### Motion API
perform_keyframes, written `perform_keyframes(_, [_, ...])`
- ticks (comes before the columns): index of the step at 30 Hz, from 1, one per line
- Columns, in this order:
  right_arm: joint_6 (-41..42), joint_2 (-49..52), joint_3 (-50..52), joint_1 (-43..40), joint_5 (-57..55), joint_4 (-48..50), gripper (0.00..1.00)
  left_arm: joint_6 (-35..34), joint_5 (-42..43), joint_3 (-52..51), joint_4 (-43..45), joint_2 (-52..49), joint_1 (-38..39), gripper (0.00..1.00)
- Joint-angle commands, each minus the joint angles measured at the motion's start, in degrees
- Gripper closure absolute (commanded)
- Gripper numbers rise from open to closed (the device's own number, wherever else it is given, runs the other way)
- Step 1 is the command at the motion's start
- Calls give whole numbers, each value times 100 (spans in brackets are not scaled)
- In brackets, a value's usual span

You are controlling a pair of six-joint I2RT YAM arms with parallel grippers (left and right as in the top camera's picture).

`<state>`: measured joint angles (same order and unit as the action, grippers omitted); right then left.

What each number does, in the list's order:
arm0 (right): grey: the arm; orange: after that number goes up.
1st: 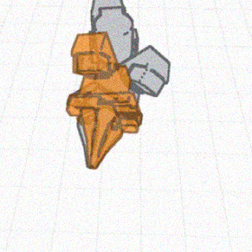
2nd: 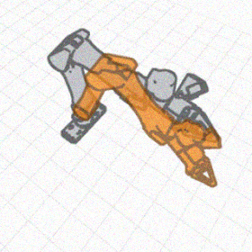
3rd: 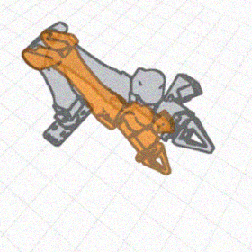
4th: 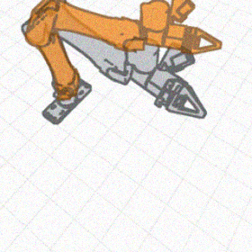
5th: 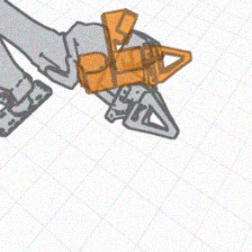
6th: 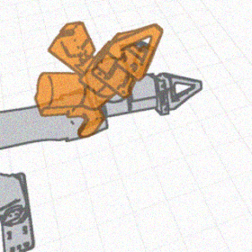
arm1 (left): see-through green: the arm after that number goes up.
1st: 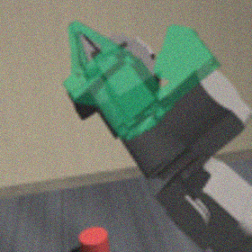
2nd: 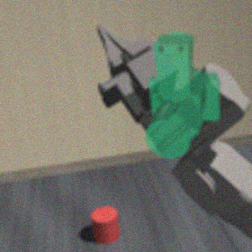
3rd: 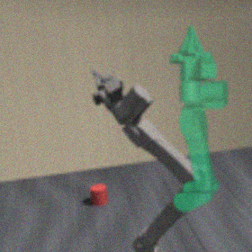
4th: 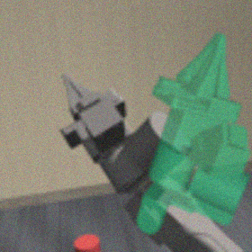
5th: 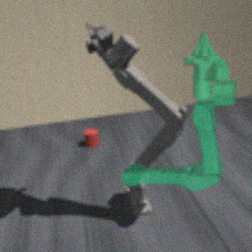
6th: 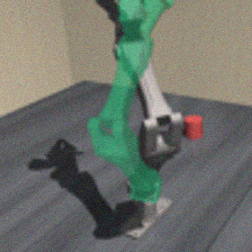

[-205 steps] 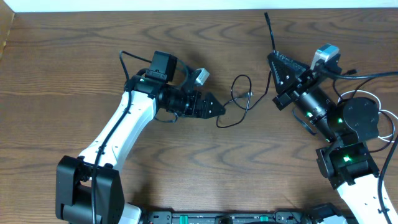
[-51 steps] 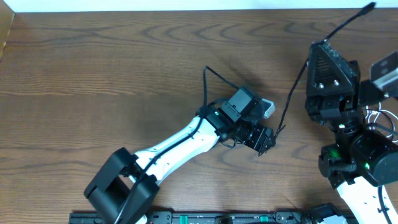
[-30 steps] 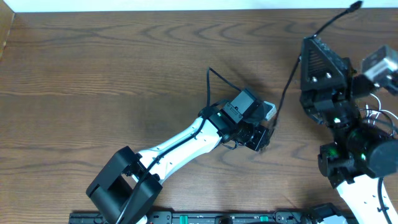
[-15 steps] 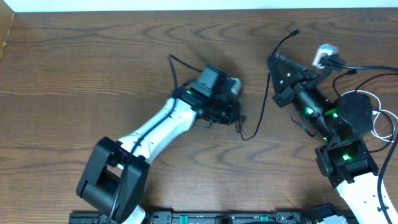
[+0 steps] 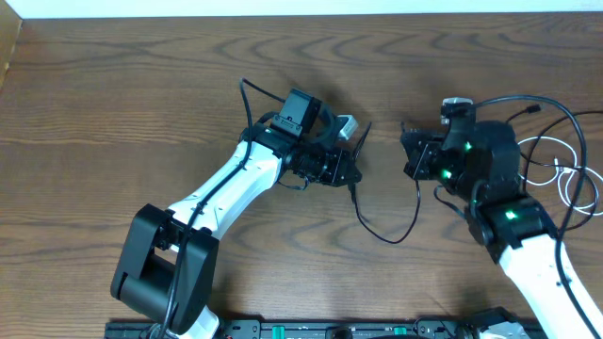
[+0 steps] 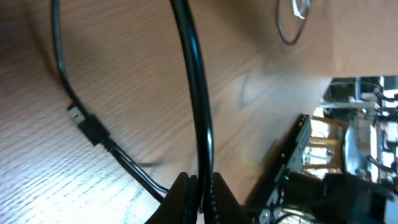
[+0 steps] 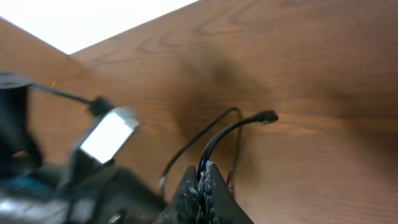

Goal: Untangle cables

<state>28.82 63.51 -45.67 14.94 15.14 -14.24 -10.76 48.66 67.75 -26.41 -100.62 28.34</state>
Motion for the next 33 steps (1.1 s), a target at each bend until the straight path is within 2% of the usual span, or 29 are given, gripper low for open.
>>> perform_keyframes(1, [-68,363,-28,-146,267,118,99,348,557,-50,-11,107,-4,92])
perform_keyframes(6, [330,992,-28,-195,940,168,99,341,643,-50,-28,107,2,92])
perform_keyframes(14, [966,1779,-31,-195,1276,431,99,348,374,-52,-184,107,378,92])
perform_keyframes(20, [1093,1864,-28,-195,1681,577,99,345,96,-52,-181,107,619,92])
perform_keyframes(27, [1659,1864,-28,-195,1683,706,99,345,98,-52,-184,107,776,92])
perform_keyframes(33, [1705,1864,-28,-195,1950,765,89,345,94,-52,-181,107,791,92])
